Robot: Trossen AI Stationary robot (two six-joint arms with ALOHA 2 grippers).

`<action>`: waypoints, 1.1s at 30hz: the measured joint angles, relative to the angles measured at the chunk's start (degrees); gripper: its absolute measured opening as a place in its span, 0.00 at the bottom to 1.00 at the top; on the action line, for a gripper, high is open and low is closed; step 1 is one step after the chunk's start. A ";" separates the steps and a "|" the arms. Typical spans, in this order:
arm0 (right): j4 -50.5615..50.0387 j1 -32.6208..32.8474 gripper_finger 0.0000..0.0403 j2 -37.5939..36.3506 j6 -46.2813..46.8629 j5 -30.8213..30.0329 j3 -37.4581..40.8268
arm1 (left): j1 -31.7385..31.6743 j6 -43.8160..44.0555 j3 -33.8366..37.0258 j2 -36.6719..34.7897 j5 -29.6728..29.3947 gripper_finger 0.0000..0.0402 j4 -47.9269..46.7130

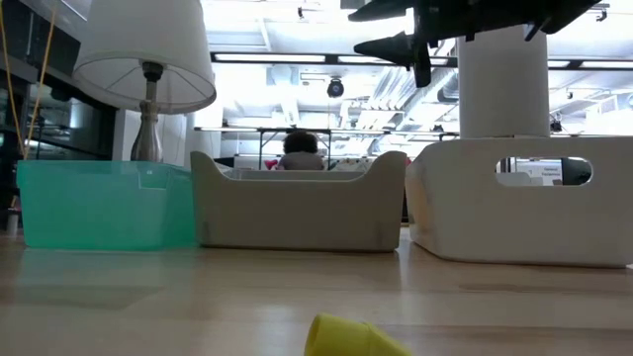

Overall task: Sort crayons
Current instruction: Put the gray crayon into the yellow bin

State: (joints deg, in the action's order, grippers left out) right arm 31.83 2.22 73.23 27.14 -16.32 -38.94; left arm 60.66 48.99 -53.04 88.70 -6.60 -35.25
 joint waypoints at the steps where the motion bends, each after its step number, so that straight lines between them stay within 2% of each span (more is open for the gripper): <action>1: 0.03 0.00 0.49 0.00 -0.04 0.00 0.00 | -0.38 -0.02 0.00 -2.48 -0.61 0.00 0.05; 4: 0.03 0.00 0.49 0.00 -0.01 0.00 0.00 | -2.39 -1.15 -0.06 -10.77 -5.43 0.00 -0.31; 8: -0.02 0.00 0.49 0.00 -0.06 0.01 0.00 | -7.38 -6.76 -0.09 -20.80 -18.51 0.00 -0.85; 12: 0.03 0.00 0.49 0.00 0.02 0.01 0.00 | -16.62 -15.46 -0.09 -27.13 -32.09 0.00 -0.27; 14: 0.11 0.02 0.49 0.00 0.15 0.03 0.00 | -22.24 -20.27 -0.09 -29.04 -35.93 0.00 1.25; 16: 0.73 0.04 0.49 0.00 1.37 0.46 0.00 | -27.85 -25.88 -0.09 -30.28 -37.03 0.00 4.89; 19: 2.35 0.04 0.49 0.00 2.47 0.56 0.00 | -35.83 -36.49 1.37 -31.06 -33.58 0.00 18.06; 22: 5.99 0.05 0.49 0.00 2.56 0.80 0.00 | -42.99 -43.18 6.96 -30.86 -22.80 0.00 39.33; 24: 9.54 0.07 0.49 0.00 2.48 2.14 0.00 | -47.19 -42.99 11.24 -29.45 -15.66 0.00 53.22; 26: 12.88 0.07 0.49 -0.02 1.95 4.76 0.00 | -50.51 -40.03 15.14 -27.44 -10.89 0.00 62.90; 29: 16.23 0.46 0.49 -0.04 -0.30 9.32 0.00 | -53.83 -35.23 18.64 -24.51 -7.98 0.00 71.75; 33: 14.73 1.88 0.49 -0.04 -4.37 10.52 0.00 | -55.65 -33.20 19.39 -21.29 -4.75 0.00 78.03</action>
State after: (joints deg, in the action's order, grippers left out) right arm 46.56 4.10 73.19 22.76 -5.80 -38.94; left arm 5.01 15.79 -33.65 67.41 -11.35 42.77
